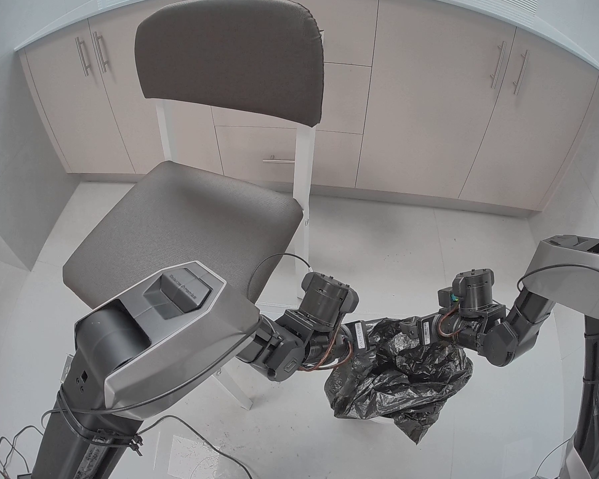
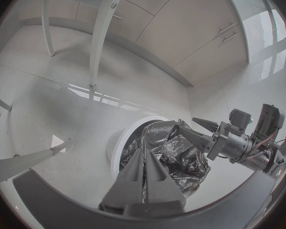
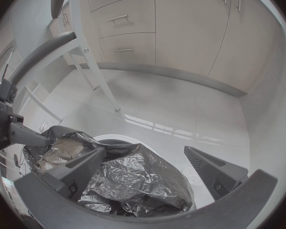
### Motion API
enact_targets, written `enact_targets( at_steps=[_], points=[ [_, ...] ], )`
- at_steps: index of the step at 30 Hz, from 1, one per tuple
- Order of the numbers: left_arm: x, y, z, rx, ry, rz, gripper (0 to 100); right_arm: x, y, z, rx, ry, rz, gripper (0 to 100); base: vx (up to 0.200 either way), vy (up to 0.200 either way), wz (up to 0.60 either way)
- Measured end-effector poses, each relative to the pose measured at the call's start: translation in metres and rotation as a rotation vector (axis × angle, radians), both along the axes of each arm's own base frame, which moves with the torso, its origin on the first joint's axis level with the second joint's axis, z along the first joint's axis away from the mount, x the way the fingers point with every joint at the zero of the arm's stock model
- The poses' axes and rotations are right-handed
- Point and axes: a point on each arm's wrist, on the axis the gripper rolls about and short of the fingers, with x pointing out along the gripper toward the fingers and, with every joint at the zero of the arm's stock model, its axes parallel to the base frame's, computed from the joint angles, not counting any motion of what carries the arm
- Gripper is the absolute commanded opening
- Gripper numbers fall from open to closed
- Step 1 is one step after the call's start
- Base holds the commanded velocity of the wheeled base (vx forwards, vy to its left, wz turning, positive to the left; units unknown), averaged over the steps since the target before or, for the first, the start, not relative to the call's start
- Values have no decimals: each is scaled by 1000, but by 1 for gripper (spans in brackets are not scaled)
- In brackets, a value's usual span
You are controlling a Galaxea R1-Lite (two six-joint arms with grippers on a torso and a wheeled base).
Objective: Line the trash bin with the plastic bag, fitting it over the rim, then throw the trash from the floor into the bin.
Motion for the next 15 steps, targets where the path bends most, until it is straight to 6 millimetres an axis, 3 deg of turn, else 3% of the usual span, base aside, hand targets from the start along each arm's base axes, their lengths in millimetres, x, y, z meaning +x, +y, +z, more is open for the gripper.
enact_targets(
  at_steps=[15],
  points=[
    [-1,1,-4,24,-13,-17,0,25,5,-15,-6,8,-9,100,0,0,0]
  ],
)
